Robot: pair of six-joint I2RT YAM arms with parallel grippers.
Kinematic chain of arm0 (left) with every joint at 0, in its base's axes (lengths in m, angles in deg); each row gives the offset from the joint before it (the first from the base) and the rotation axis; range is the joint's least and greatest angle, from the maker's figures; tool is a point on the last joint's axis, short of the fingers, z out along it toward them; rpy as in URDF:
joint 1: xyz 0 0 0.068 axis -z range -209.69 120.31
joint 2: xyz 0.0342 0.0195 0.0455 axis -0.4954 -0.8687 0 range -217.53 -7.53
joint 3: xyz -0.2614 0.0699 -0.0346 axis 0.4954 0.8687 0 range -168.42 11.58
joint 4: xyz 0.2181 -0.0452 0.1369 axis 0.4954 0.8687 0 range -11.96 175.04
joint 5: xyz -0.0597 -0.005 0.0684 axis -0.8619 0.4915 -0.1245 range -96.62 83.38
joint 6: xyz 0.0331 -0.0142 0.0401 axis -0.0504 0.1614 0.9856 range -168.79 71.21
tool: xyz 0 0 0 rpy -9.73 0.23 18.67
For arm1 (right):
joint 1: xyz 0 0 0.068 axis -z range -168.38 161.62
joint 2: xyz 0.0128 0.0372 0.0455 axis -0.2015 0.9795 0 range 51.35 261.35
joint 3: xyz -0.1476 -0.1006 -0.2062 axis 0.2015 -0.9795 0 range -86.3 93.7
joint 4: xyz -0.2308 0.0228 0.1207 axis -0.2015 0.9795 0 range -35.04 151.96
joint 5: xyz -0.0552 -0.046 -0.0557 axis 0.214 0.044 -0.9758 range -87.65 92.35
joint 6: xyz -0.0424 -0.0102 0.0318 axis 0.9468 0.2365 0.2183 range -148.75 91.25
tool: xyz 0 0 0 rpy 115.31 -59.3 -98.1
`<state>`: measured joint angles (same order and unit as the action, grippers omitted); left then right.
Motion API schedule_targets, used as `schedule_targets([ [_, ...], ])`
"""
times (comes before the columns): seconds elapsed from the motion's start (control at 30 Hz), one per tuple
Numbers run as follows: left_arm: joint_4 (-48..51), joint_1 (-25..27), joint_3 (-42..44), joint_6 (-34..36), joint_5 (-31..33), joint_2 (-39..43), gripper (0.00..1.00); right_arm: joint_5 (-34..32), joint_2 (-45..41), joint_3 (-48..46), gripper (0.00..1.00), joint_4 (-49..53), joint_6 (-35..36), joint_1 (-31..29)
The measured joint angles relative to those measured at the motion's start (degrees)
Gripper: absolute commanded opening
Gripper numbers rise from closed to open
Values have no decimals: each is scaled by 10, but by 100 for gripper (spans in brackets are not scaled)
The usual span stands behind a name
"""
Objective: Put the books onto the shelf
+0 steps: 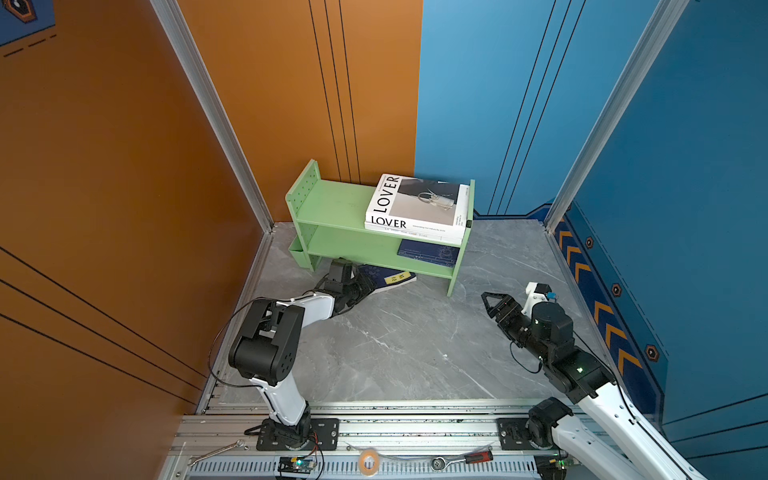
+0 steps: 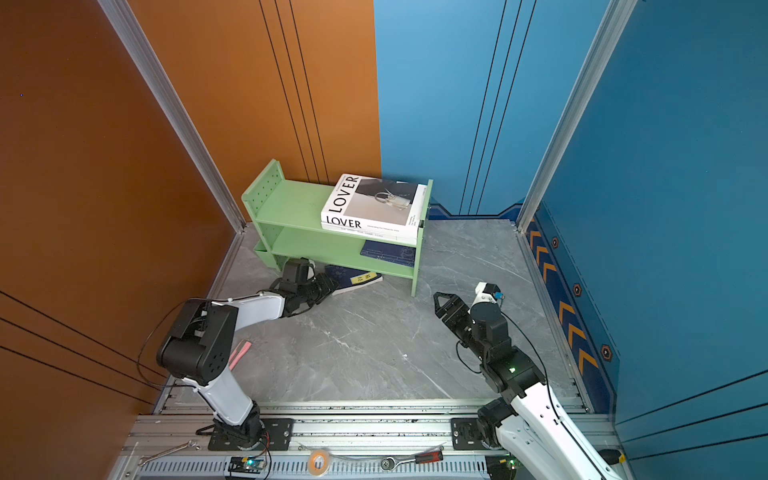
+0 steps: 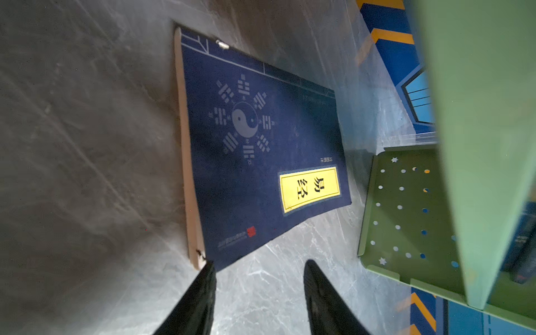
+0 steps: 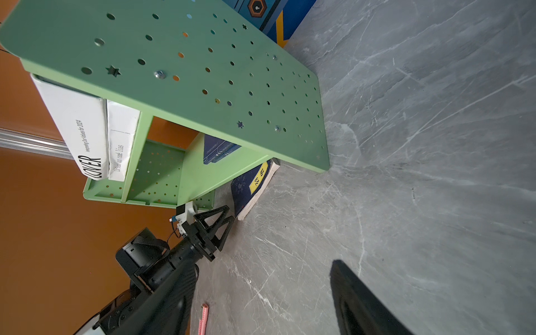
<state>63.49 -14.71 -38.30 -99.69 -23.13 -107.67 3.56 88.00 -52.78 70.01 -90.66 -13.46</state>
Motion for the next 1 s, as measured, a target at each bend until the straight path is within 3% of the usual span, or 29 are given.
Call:
schedule_targets([
  [0.27, -14, 0, 2, -28, -5, -8, 50, 0, -1, 0, 75, 0, 0, 0],
  [1.0, 35, 0, 1, -21, 30, -2, 51, 0, 0, 0, 75, 0, 0, 0],
])
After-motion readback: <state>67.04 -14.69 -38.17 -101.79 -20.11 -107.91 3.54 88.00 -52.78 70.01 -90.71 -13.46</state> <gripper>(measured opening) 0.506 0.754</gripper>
